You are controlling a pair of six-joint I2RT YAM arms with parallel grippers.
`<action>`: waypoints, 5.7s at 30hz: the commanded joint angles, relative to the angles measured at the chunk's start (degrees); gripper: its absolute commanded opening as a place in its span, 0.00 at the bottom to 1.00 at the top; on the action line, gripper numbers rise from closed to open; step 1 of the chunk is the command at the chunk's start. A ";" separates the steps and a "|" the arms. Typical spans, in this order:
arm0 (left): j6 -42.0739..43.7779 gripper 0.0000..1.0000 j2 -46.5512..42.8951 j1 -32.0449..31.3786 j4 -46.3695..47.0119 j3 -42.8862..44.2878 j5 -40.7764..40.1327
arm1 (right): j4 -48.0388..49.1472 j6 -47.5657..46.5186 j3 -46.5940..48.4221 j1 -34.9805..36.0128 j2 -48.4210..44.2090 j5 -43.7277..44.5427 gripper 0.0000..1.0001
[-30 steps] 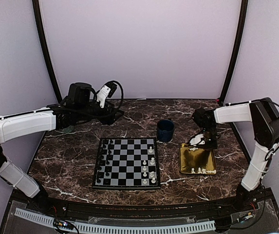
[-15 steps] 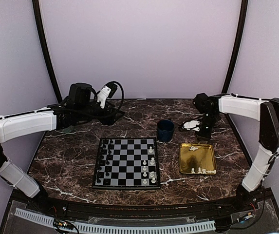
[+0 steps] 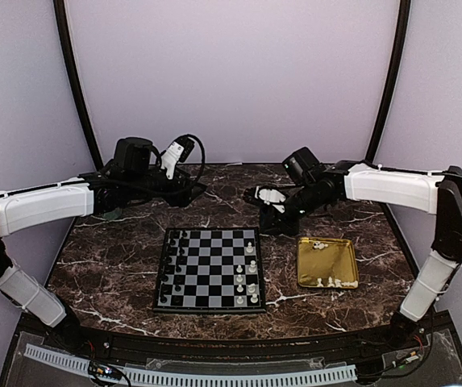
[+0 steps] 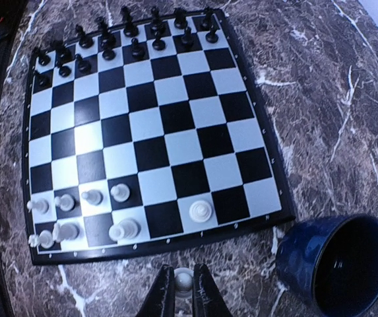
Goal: Set up the chess pieces on the board
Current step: Place the pawn at h2, then pick up the pawn from the storage box.
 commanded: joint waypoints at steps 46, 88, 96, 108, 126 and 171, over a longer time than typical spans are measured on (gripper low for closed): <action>-0.37 0.68 -1.65 0.10 0.51 0.78 0.70 | 10.53 16.89 19.23 1.43 28.41 3.65 0.13; -0.27 0.68 -1.48 0.10 0.34 0.87 1.18 | 5.39 14.54 22.44 2.48 30.54 1.98 0.14; -0.27 0.68 -1.39 0.10 0.28 0.87 1.18 | 4.81 14.17 22.35 2.57 30.36 1.47 0.13; -0.20 0.68 -1.22 0.10 0.25 0.87 1.19 | 4.32 13.69 22.94 2.75 30.04 1.97 0.13; -0.58 0.69 -1.74 0.10 0.25 0.77 0.68 | -2.14 9.94 11.06 -7.08 5.12 4.76 0.22; -1.60 0.68 0.18 0.05 -0.10 1.17 2.49 | 0.81 -15.72 -15.95 -16.12 1.68 25.93 0.19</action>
